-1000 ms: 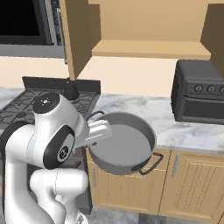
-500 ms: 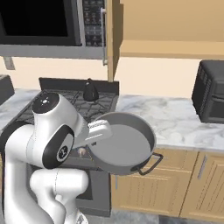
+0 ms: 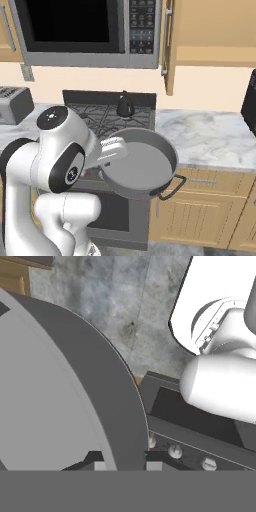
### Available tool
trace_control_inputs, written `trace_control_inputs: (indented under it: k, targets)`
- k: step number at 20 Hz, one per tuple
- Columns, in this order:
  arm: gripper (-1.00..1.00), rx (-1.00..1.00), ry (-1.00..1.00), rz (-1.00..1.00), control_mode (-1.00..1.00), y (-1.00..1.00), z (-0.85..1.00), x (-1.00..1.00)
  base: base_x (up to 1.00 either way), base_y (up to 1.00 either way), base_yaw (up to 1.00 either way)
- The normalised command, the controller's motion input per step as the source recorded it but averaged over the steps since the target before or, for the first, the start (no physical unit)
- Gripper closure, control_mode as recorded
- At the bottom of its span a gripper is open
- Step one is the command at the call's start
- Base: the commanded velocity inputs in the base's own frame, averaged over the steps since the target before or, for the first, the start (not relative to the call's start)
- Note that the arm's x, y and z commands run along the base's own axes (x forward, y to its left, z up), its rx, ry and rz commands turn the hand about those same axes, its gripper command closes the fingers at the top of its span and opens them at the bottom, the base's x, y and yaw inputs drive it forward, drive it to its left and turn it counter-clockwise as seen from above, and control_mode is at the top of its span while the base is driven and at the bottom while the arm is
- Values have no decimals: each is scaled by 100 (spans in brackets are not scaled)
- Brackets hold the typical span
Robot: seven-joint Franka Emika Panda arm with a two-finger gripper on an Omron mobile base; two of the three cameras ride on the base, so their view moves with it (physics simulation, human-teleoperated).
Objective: Pick the kettle from the cabinet and place it on a stove burner. Then pick the pot from the counter and place it on another stove burner. Finally, turn both burners on.
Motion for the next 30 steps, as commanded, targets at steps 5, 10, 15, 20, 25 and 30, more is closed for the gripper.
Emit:
trace_control_inputs:
  k: [5, 10, 15, 20, 25, 30]
  targets:
    - [100, 0, 0, 0, 100, 0, 0, 0, 0, 55, -12]
    - [100, 0, 0, 0, 100, 0, 0, 0, 2, 52, -16]
    - [100, 0, 0, 0, 100, 0, 0, 0, 9, 47, -17]
    - [100, 0, 0, 0, 100, 0, 0, 0, 26, 27, -9]
    - [100, 0, 0, 0, 100, 0, 0, 0, 36, 13, -12]
    - [100, 0, 0, 0, 100, 0, 0, 0, 34, 15, -13]
